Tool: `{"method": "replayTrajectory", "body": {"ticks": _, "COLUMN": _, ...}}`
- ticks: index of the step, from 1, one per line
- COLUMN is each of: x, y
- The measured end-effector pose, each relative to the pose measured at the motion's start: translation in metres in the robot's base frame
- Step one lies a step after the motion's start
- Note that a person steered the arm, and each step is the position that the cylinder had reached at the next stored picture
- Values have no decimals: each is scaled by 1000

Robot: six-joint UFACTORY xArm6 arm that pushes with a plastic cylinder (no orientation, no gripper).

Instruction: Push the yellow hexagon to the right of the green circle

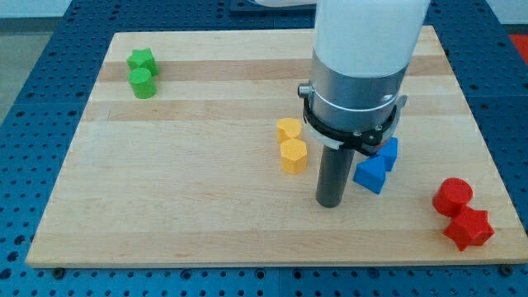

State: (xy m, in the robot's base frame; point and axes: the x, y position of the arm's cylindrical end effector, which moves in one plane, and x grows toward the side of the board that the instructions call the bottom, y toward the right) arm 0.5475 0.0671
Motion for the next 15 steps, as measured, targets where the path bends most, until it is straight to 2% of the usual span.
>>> {"method": "replayTrajectory", "body": {"ticks": 1, "x": -37, "y": -19}}
{"method": "replayTrajectory", "body": {"ticks": 4, "x": -59, "y": -36}}
{"method": "replayTrajectory", "body": {"ticks": 7, "x": -116, "y": -156}}
{"method": "replayTrajectory", "body": {"ticks": 8, "x": -114, "y": -154}}
{"method": "replayTrajectory", "body": {"ticks": 9, "x": -94, "y": -134}}
{"method": "replayTrajectory", "body": {"ticks": 10, "x": -94, "y": -93}}
{"method": "replayTrajectory", "body": {"ticks": 11, "x": -104, "y": -88}}
{"method": "replayTrajectory", "body": {"ticks": 12, "x": -141, "y": -102}}
{"method": "replayTrajectory", "body": {"ticks": 13, "x": -142, "y": -107}}
{"method": "replayTrajectory", "body": {"ticks": 15, "x": -142, "y": -181}}
